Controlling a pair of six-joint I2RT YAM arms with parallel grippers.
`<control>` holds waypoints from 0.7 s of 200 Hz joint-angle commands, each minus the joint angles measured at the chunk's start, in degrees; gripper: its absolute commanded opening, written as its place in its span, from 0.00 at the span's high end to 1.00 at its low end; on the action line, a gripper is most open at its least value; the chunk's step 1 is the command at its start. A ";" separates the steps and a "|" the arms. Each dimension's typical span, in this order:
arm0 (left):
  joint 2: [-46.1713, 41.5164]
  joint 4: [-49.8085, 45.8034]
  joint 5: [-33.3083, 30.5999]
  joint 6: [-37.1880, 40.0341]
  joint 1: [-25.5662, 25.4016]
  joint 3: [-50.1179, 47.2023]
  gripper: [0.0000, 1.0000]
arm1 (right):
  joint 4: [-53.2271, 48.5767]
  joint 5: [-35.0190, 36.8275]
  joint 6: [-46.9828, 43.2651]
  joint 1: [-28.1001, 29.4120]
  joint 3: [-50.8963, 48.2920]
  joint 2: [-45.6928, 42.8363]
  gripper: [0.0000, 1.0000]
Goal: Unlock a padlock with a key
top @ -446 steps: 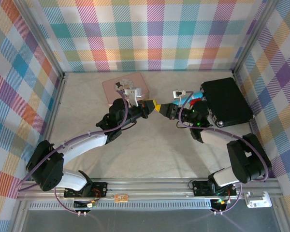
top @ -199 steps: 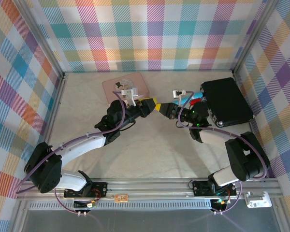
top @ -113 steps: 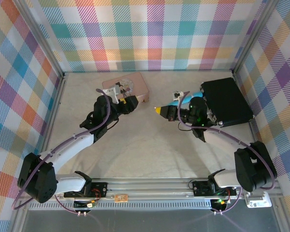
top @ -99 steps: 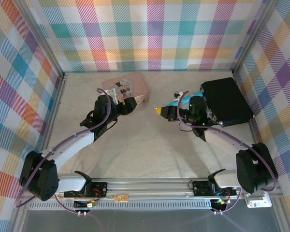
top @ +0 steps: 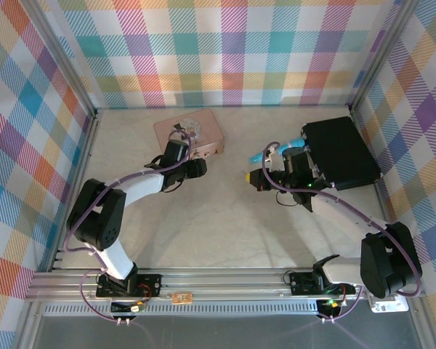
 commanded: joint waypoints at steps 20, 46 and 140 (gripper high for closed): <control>5.79 0.52 -3.34 0.24 1.72 5.08 0.34 | -0.83 0.39 -1.62 -0.50 -0.86 -1.38 1.00; 8.36 2.06 -3.53 -1.52 2.83 6.11 0.33 | -0.10 0.21 -0.75 -0.44 -1.76 -1.62 1.00; 13.65 6.87 3.00 -6.51 3.61 6.79 0.32 | -0.36 0.16 -0.35 -0.43 -1.84 -2.55 1.00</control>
